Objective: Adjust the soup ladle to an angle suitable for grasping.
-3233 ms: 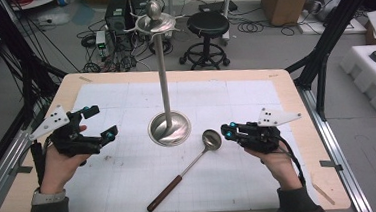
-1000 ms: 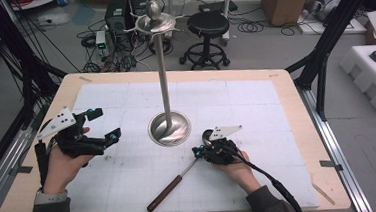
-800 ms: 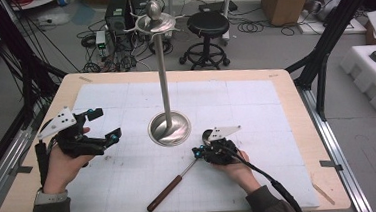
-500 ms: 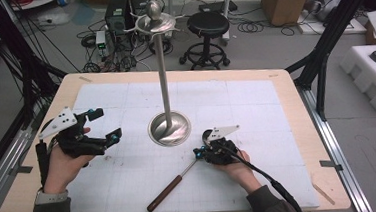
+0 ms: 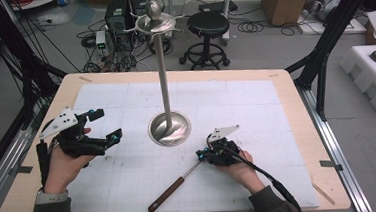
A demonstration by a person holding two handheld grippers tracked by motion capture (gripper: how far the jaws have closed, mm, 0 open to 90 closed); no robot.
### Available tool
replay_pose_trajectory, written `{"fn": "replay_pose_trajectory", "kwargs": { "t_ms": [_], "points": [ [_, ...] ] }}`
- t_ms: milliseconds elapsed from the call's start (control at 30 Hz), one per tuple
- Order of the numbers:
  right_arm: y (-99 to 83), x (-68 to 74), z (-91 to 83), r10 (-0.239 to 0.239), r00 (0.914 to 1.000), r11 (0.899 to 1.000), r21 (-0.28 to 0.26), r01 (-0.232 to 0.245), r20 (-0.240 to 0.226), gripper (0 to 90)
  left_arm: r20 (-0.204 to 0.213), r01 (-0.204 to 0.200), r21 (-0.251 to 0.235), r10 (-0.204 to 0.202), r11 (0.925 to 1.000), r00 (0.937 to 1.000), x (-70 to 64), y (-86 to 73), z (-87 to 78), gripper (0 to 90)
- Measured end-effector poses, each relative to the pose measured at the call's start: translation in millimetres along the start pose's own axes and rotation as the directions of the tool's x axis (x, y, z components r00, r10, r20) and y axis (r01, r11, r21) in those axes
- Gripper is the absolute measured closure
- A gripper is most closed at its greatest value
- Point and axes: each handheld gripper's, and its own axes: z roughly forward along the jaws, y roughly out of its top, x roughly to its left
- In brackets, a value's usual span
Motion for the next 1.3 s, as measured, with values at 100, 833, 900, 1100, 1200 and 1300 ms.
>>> {"fn": "replay_pose_trajectory", "kwargs": {
  "t_ms": [100,833,900,1100,1200,1300],
  "points": [
    [0.0,0.1,-0.8,-0.002,1.0000,1.000,0.020,0.002,-0.001,90.0,0.001,-0.001,-0.001,0.001,1.0000,1.0000,-0.4,-0.1,0.2,1.7],
    [-8.3,15.7,-22.0,-0.053,0.9969,0.993,0.106,0.047,0.058,90.0,0.010,-0.001,0.008,0.001,1.0000,0.9999,-1.8,-0.9,3.0,1.7],
    [-7.6,19.4,-29.3,-0.061,0.9965,0.995,0.077,0.057,0.056,90.0,0.009,-0.001,0.007,0.001,1.0000,1.0000,-1.4,-0.8,2.7,1.7],
    [-9.1,34.7,-46.3,-0.063,0.9980,0.998,0.003,0.063,0.005,90.0,0.010,0.000,0.005,0.000,1.0000,1.0000,-2.1,-1.9,2.3,1.7],
    [-10.8,44.1,-48.1,-0.052,0.9982,0.999,-0.014,0.052,-0.031,90.0,0.009,0.007,-0.003,-0.007,1.0000,0.9999,-3.8,-3.8,0.4,1.7],
    [-13.5,56.7,-43.3,-0.069,0.9958,0.998,-0.015,0.068,-0.061,90.0,0.014,0.012,-0.006,-0.012,0.9999,0.9998,-7.9,-5.5,-2.6,1.7]
  ]
}}
